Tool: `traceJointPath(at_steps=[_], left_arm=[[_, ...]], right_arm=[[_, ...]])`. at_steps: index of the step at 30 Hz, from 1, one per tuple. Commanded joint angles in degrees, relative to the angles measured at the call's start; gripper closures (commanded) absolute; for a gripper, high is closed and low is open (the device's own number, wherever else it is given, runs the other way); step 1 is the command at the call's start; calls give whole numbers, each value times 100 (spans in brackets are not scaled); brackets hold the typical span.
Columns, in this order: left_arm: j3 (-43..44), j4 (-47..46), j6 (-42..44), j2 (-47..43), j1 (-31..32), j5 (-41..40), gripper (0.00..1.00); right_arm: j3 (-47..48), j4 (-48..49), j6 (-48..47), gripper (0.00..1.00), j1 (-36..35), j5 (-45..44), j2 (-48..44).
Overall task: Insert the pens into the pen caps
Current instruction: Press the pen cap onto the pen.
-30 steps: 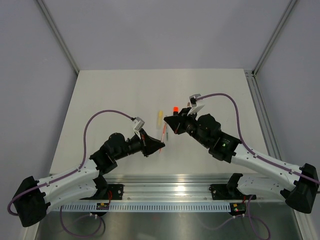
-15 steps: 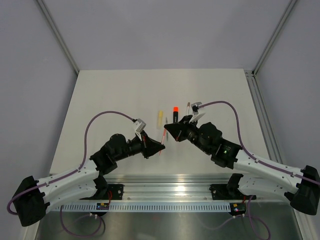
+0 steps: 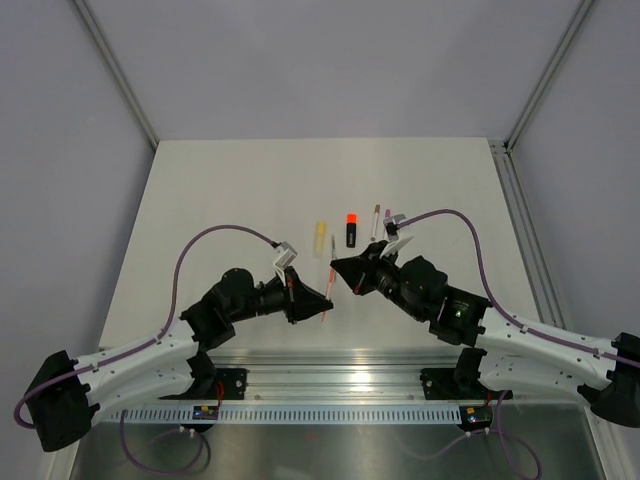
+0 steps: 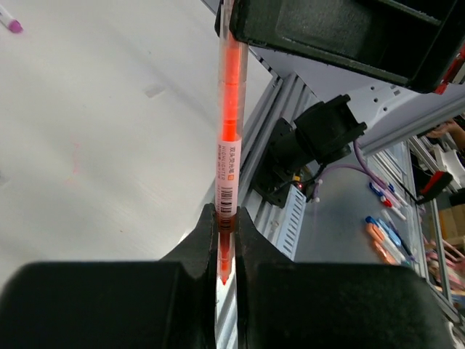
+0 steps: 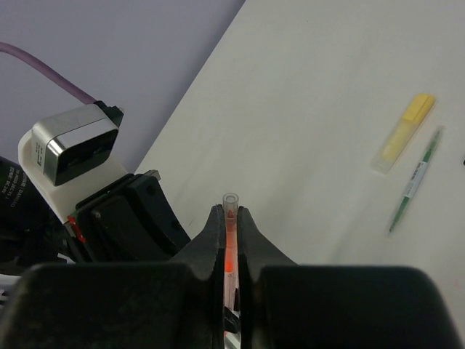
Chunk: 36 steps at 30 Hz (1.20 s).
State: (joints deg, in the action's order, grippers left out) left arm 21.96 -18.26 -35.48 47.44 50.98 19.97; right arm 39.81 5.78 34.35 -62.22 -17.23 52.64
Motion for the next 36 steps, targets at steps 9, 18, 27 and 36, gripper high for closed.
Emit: traceJointPath(at_steps=[9, 18, 27, 36], left_arm=[[1003, -1145, -609, 222, -80, 139, 100], [1109, -1206, -696, 309, -176, 227, 100], [794, -1548, -837, 353, -431, 367, 100], [459, -1532, -882, 65, -414, 236, 100]], right_arm=[[-307, -1747, 212, 100, -1020, 282, -70], [-702, -2081, 712, 100, -1442, 317, -88], [-818, -1528, 1250, 100, -1943, -164, 265], [606, -1229, 231, 85, -1232, -448, 862]])
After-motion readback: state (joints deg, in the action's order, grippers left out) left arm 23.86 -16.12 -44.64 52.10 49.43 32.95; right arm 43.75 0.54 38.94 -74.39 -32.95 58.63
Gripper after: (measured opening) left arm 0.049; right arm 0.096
